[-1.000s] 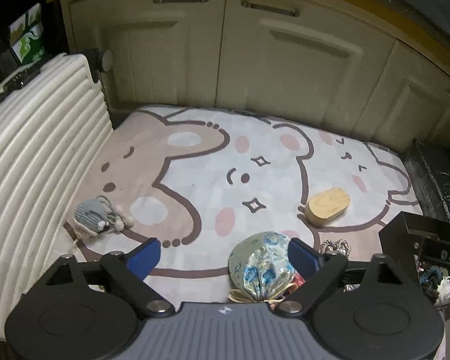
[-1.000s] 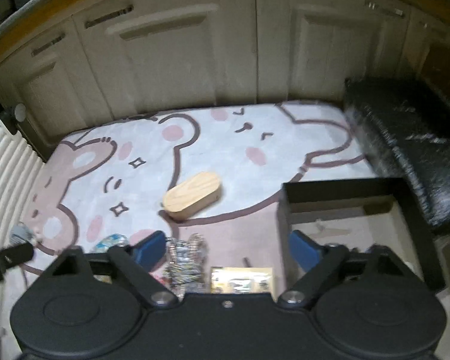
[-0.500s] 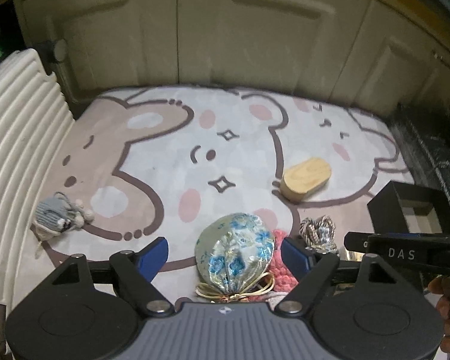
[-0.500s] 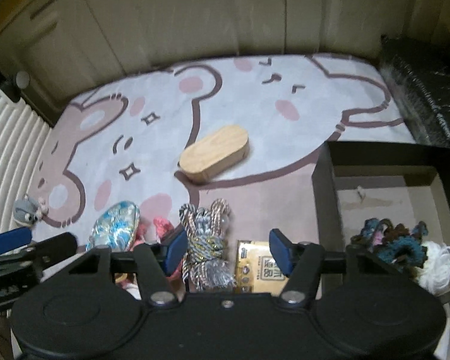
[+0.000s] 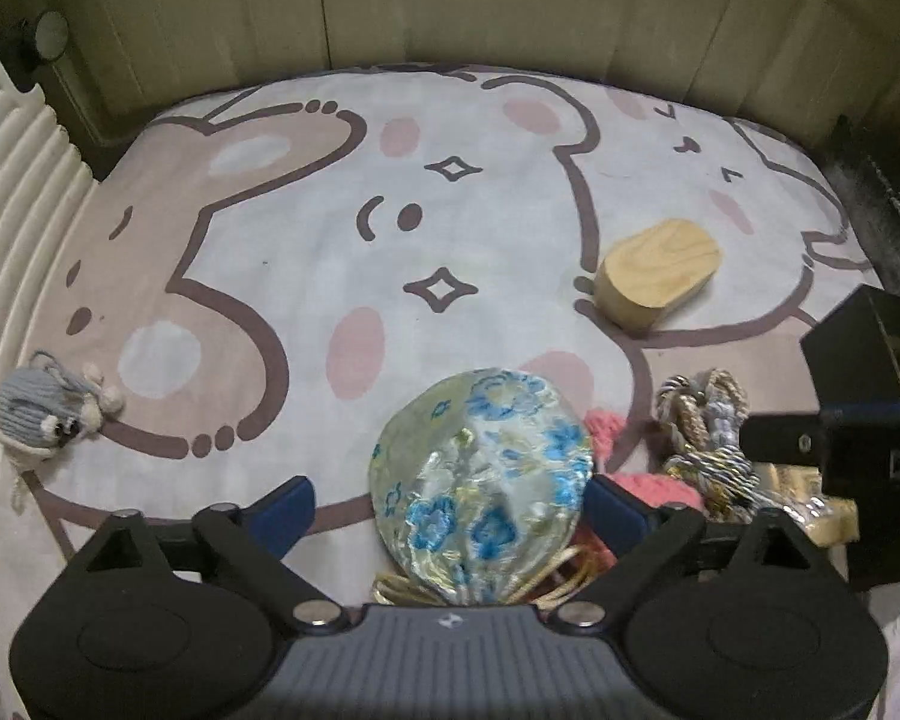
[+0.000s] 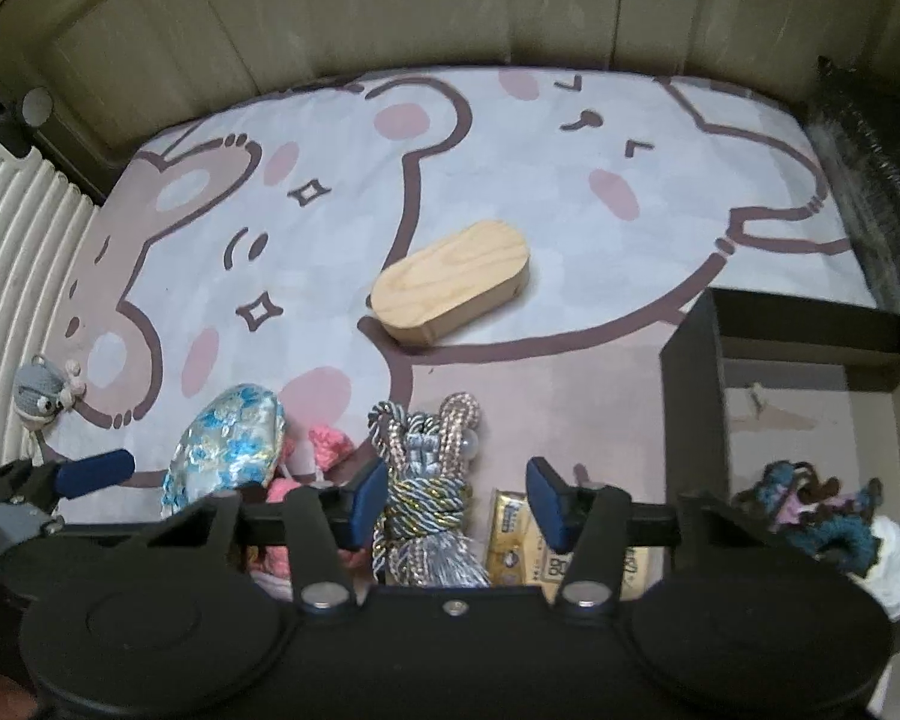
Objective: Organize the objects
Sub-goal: 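Move the left tool to the blue floral pouch while the right tool approaches the rope bundle, then close the left tool on the floral pouch while the right tool grasps the rope bundle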
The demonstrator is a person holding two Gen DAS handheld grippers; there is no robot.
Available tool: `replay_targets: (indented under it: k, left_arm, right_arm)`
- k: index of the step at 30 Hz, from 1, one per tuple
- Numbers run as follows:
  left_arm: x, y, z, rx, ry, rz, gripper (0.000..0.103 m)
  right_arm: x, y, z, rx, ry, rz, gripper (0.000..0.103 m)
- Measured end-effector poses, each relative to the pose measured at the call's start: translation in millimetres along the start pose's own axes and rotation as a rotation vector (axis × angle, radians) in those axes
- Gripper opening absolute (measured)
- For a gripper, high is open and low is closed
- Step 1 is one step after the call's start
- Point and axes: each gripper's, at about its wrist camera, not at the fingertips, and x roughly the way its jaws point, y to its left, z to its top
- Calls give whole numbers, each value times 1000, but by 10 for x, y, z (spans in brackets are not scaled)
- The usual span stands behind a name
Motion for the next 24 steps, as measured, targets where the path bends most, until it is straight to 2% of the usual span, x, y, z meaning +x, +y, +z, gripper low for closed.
replay_targets:
  k: [2, 5, 8, 11, 15, 20, 24]
  left_arm:
    - [42, 29, 16, -10, -5, 10, 101]
    - [107, 70, 19, -29, 6, 27, 102]
    - [180, 110, 18, -14, 41, 84, 103]
    - [222, 179, 5, -20, 59, 91, 103]
    - [222, 227, 18, -29, 49, 73, 103]
    - [325, 359, 23, -143, 127, -4, 97]
    - [372, 355, 39, -134, 126, 7, 98]
  right_arm:
    - [72, 3, -30, 20, 16, 1, 45]
    - [130, -8, -60, 13, 28, 12, 44]
    - [167, -10, -83, -13, 33, 28, 44]
    - [196, 26, -82, -42, 30, 34, 44]
    - [285, 132, -83, -91, 61, 48, 43]
    - [377, 221, -93, -148, 74, 23, 48]
    - [440, 205, -117, -146, 89, 28, 47]
